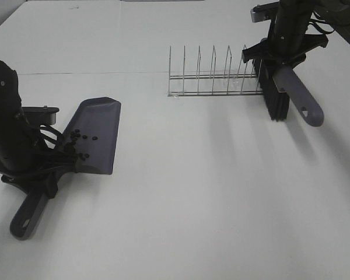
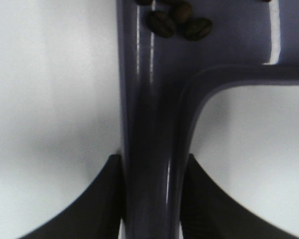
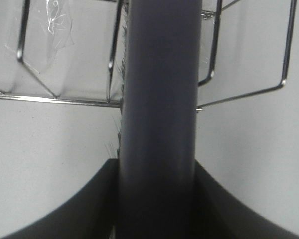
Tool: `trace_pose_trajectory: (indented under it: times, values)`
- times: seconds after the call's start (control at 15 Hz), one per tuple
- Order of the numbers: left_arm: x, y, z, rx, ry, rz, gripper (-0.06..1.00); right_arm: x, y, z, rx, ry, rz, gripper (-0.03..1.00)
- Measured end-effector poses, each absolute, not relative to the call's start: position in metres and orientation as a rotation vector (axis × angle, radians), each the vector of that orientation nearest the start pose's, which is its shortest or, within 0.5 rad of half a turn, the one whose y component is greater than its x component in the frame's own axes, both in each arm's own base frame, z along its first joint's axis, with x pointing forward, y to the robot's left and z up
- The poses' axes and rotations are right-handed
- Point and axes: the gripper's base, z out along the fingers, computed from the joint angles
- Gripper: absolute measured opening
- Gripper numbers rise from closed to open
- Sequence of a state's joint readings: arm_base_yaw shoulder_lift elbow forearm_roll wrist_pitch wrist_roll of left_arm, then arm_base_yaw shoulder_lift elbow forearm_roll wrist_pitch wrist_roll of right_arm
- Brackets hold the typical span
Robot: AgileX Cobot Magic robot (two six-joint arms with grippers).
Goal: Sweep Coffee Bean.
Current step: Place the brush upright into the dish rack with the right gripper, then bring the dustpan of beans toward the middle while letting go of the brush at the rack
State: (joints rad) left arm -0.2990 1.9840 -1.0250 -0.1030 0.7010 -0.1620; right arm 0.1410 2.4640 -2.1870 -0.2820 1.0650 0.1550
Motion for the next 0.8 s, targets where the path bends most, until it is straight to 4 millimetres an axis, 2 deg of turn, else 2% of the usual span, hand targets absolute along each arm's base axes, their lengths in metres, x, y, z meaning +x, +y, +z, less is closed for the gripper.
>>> trace_pose_trajectory:
  times: [0.2, 0.27, 0.33, 0.4, 0.53, 0.8]
  values:
    - [0.311, -0.102, 0.098, 0.092, 3.156, -0.101, 0.26, 0.524, 0.048, 0.164, -0.088, 2.740, -0.362, 0.69]
    - [0.311, -0.102, 0.098, 0.092, 3.156, -0.101, 0.26, 0.524, 0.047, 0.166, -0.086, 2.740, -0.376, 0.74]
    - [0.311, -0.102, 0.098, 0.092, 3.156, -0.101, 0.26, 0.522, 0.046, 0.170, -0.082, 2.744, -0.384, 0.76]
    - [0.310, -0.104, 0.100, 0.083, 3.151, -0.114, 0.26, 0.518, 0.046, 0.188, -0.064, 2.734, -0.371, 0.77]
    - [0.309, -0.114, 0.105, 0.092, 3.134, -0.139, 0.26, 0.515, 0.048, 0.207, -0.043, 2.708, -0.329, 0.77]
    - [0.310, -0.151, 0.112, 0.185, 3.088, -0.170, 0.26, 0.512, 0.048, 0.221, -0.033, 2.684, -0.303, 0.77]
